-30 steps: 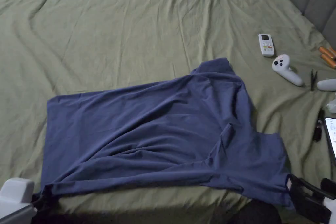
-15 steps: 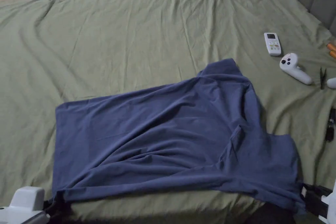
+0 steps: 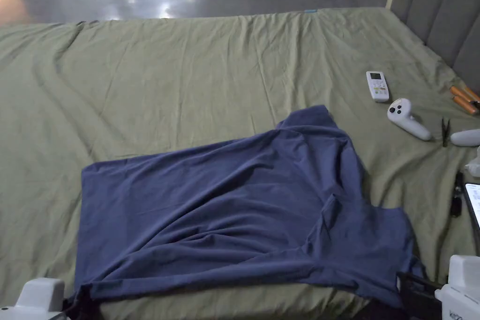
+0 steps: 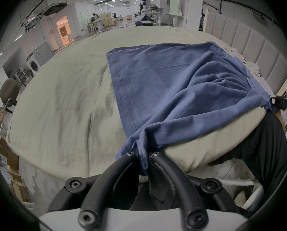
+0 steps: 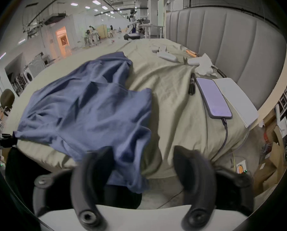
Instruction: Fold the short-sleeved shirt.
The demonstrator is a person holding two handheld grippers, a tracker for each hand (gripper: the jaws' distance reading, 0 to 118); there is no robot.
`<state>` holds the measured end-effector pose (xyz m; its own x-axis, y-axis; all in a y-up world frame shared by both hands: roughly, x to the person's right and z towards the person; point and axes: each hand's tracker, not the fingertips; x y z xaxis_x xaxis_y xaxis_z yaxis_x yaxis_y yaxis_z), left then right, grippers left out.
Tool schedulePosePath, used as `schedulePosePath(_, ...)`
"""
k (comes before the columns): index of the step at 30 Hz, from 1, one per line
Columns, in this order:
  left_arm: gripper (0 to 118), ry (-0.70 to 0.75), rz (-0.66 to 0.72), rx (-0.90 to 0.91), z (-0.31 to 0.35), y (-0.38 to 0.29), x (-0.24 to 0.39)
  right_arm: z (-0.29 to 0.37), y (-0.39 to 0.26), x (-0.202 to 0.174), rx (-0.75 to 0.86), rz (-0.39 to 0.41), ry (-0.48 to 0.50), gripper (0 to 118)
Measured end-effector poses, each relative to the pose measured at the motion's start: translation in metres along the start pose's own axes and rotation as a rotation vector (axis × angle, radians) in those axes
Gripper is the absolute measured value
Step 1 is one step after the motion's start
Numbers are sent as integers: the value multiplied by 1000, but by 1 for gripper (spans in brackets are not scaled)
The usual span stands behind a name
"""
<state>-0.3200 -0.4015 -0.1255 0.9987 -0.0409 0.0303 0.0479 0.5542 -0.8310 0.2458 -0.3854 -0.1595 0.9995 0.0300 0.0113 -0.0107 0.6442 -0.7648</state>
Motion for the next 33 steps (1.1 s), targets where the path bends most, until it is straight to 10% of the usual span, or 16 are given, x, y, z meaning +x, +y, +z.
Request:
schedulePosePath(6, 11, -14, 37, 1, -1, 0, -5, -9, -7, -5, -40, -8, 147, 8)
schedulePosePath(24, 10, -2, -10, 391, 72, -8, 1, 40, 6, 4, 216, -121, 192, 8)
schedulePosePath(33, 10, 1, -48, 371, 53, 25, -5, 37, 65, -9, 327, -23, 147, 8)
